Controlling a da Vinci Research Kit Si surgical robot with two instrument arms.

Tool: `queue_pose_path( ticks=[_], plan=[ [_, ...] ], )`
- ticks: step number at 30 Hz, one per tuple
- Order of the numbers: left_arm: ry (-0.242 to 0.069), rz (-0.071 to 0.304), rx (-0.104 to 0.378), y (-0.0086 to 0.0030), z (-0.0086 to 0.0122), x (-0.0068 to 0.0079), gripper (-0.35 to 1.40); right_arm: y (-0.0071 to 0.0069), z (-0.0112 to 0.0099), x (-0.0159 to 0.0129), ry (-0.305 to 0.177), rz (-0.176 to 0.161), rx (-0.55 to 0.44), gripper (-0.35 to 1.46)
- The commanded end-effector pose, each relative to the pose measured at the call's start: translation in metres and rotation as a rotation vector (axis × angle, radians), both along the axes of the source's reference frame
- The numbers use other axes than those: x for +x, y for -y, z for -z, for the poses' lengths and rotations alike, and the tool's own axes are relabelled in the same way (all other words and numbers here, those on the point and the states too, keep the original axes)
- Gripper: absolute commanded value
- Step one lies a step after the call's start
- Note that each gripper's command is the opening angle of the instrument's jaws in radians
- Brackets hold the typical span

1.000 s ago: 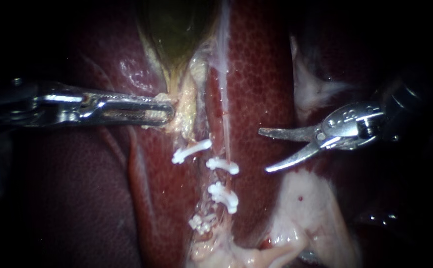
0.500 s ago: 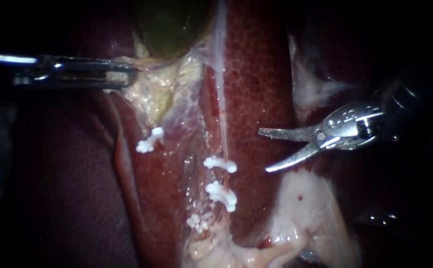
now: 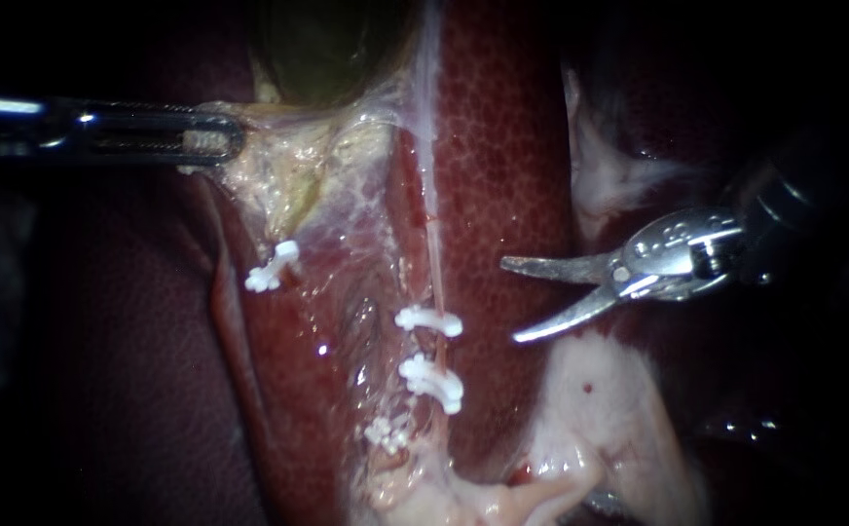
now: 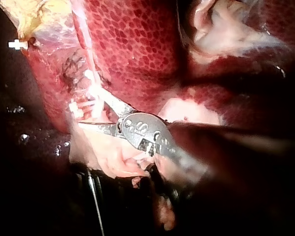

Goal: Go to the cutting position right tube

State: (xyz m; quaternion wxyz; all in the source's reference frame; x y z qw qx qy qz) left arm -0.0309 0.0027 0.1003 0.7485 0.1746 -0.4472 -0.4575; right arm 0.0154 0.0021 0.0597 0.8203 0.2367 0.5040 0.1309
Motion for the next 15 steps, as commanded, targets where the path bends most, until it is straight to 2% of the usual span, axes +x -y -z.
queue_pose_path(
  ticks=[1,6,10,15],
  plan=[
    [0.0,0.0,0.0,0.0,0.0,0.0,-0.35,0.0007,-0.0008,0.0002,0.012,0.016,0.019,1.43],
    [0.0,0.0,0.0,0.0,0.0,0.0,-0.35,0.0035,-0.0043,0.001,0.061,0.049,0.086,1.43],
    [0.0,0.0,0.0,0.0001,-0.0001,0.0,-0.35,0.0055,-0.0075,0.0012,0.117,0.069,0.131,1.41],
    [-0.001,0.0,-0.001,0.0001,-0.0001,0.0,-0.35,0.0071,-0.0103,0.0014,0.145,0.087,0.17,1.41]
  ],
)
